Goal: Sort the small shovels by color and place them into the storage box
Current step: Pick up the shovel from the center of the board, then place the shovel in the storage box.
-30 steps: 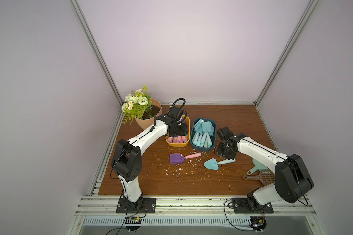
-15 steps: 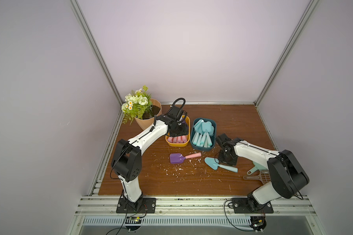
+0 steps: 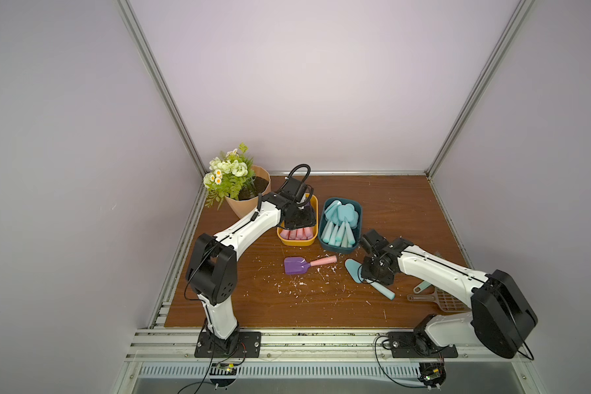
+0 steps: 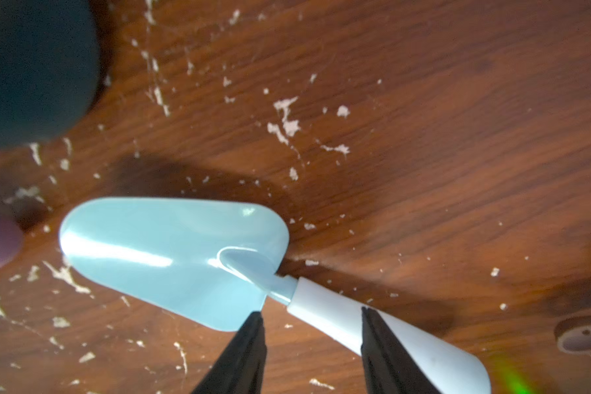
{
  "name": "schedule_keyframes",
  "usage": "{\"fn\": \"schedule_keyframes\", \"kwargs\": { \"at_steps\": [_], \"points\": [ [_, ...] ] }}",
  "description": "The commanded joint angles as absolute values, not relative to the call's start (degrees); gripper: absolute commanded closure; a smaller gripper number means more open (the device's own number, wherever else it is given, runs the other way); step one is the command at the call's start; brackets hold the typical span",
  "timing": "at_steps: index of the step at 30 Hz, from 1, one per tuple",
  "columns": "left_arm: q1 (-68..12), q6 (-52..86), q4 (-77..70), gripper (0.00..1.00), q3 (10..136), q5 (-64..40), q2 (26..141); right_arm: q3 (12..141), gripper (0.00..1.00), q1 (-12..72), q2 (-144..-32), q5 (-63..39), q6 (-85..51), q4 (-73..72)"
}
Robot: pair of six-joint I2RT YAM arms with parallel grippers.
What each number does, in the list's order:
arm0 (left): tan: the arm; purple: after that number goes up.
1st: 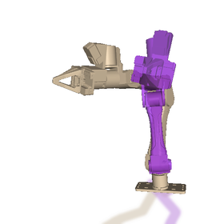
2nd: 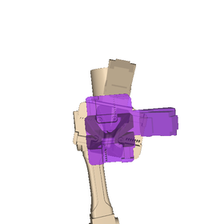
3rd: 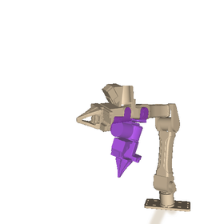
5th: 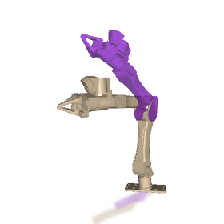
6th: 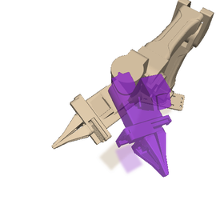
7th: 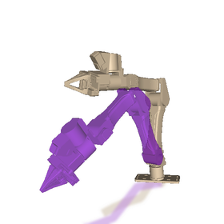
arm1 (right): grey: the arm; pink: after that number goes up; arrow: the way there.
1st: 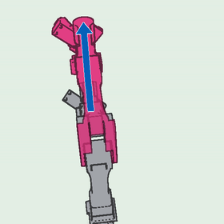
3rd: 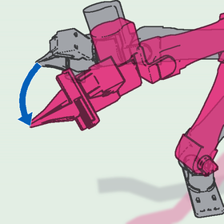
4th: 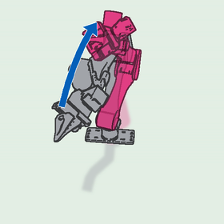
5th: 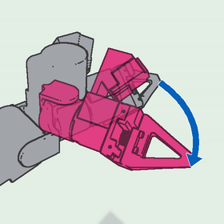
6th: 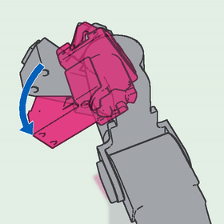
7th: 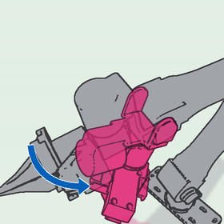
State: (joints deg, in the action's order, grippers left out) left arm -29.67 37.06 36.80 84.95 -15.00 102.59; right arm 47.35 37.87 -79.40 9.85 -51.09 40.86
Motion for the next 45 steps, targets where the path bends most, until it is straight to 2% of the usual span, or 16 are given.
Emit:
{"fn": "schedule_keyframes", "kwargs": {
  "at_steps": [1,7,12,15,19,22,27,33,40,45],
  "points": [
    [-29.13,37.77,36.96,0.42,83.36,-15.55,102.74,48.60,0.46,38.92,-80.58,12.87,-47.83,48.09],
    [-29.09,38.22,36.65,0.42,83.33,-16.41,103.27,47.81,0.43,38.98,-83.28,14.73,-43.83,48.91],
    [-29.07,38.03,36.65,0.42,83.07,-16.21,103.05,44.47,0.48,39.18,-81.67,9.03,-42.48,44.84],
    [-29.04,38.11,36.65,0.42,83.28,-16.11,103.23,42.19,0.59,39.46,-80.09,6.15,-42.81,41.28],
    [-29.09,38.00,36.65,0.42,83.79,-16.07,103.35,40.87,0.84,39.55,-79.29,5.77,-44.91,38.98],
    [-29.04,37.63,36.65,0.42,83.98,-15.54,103.19,42.90,0.93,39.52,-78.67,7.50,-46.45,40.51],
    [-28.89,37.31,36.65,0.42,84.10,-14.79,102.74,54.91,0.95,39.54,-77.41,15.60,-50.00,48.94],
    [-28.66,36.85,36.65,0.42,83.94,-14.25,102.15,74.79,0.94,39.53,-84.65,20.48,-45.86,53.52],
    [-27.63,35.56,36.74,0.42,83.11,-13.90,101.26,93.91,0.93,37.43,-103.55,14.55,-36.23,48.78],
    [-26.66,34.94,36.74,0.42,81.18,-13.24,99.70,105.77,0.93,36.83,-115.97,9.25,-34.49,49.22]
  ]
}}
